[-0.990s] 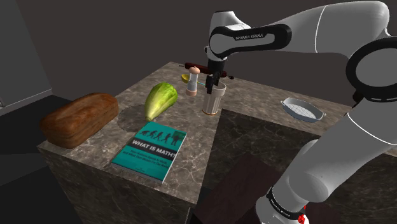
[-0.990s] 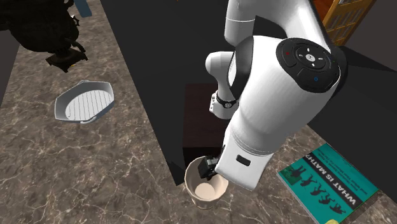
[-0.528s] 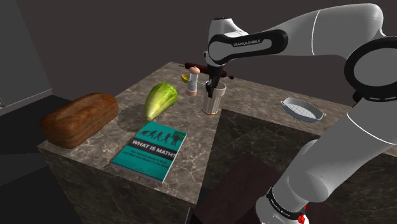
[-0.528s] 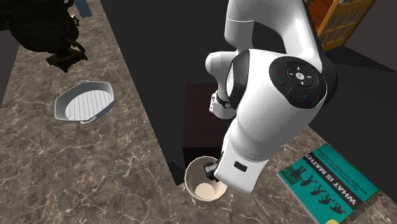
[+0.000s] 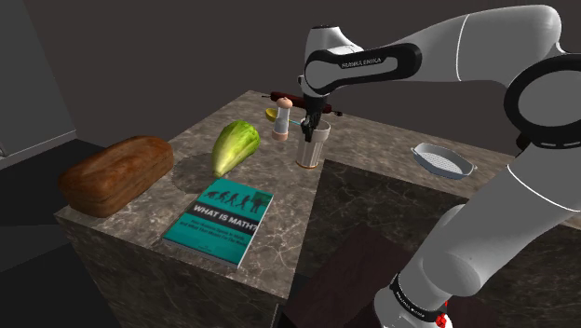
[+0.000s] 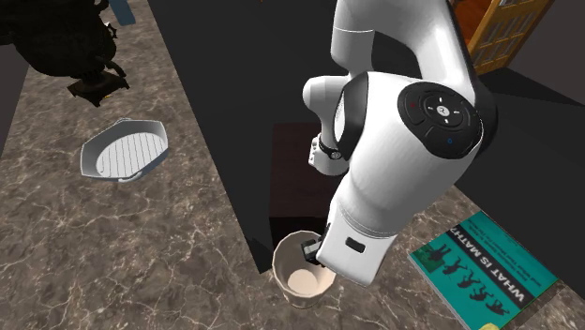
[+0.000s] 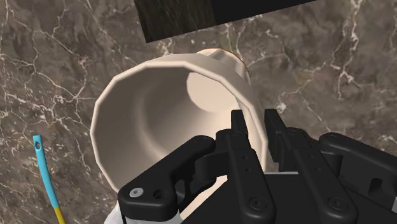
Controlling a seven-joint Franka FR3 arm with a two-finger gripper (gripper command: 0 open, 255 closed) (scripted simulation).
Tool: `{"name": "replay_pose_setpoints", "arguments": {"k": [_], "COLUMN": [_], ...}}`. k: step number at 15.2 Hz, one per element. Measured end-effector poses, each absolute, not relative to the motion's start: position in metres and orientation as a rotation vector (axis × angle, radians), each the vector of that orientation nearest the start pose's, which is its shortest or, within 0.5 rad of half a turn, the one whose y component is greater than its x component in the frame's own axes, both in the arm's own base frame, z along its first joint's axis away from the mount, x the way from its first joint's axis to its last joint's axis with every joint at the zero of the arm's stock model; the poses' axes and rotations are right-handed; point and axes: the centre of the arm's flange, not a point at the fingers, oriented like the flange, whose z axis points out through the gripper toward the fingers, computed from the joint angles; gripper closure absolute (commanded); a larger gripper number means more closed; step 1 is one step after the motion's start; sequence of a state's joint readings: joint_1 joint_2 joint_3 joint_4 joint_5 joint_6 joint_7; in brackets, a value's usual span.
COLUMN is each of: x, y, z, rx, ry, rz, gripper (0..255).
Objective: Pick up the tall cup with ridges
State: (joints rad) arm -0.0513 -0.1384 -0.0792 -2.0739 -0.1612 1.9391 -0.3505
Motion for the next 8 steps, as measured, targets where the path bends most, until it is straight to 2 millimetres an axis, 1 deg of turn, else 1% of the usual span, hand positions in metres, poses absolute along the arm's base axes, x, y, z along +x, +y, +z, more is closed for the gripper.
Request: {"name": "replay_pose_setpoints", "arguments": {"k": [5, 8], "x": [0.509, 0.509], "y": [-0.08, -0.08], "z": [0.508, 0.526], "rx": [-3.245, -3.245], "ry": [-0.454, -0.454], "rz": [0.054, 0.054], "gripper": [255, 255]}}
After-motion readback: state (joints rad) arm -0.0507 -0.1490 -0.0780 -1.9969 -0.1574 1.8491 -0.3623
